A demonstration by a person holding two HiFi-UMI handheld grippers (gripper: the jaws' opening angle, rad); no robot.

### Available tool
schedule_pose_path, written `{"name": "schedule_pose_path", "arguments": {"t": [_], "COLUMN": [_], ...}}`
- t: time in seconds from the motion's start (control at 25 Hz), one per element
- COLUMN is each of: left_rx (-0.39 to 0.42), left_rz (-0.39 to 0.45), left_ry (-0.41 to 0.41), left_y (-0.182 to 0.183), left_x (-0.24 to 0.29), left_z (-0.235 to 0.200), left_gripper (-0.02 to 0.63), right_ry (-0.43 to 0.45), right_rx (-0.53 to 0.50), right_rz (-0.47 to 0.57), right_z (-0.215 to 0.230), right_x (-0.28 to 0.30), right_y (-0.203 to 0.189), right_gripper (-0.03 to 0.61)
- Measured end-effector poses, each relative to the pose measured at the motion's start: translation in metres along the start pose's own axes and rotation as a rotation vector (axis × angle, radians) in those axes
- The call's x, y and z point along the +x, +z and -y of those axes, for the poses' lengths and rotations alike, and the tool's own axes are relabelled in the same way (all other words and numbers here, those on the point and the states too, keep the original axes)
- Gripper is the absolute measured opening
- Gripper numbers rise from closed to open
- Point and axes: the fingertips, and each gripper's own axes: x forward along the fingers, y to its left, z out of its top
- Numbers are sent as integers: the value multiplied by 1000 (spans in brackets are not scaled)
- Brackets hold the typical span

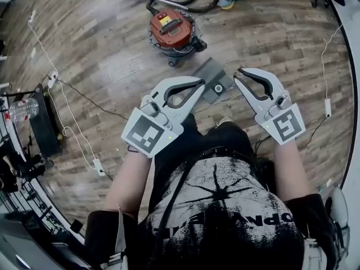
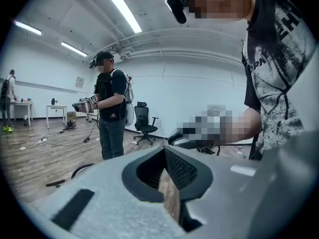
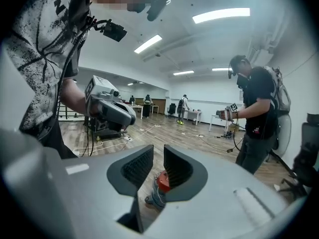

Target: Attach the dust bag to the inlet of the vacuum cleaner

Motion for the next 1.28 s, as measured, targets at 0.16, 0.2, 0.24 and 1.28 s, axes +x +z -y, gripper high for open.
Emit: {"name": "schedule_pose_path", "arguments": {"t": [0.16,0.2,0.24,1.28], "left_rx": [-28,-31,-34,28], "left_rz": [-4,0,3,-158], "left_ry": [-13,-17,-23,-230], "left_y": [-34,-45,-58,-488], "left_x": [20,27,34,247], "left_z": [-20,-24,-26,-29], "left_gripper": [5,5,5,5], "right_ry": [30,47,62,109], "right_rx": [-18,-34,-43,250], "right_rz": [-104,-125,-149,-1133], "right_z": [14,14,13,-1], "right_x": [20,25,30,74], "right_y": [-68,-89,-111,-895], "right_gripper": [106,114,125,224]}}
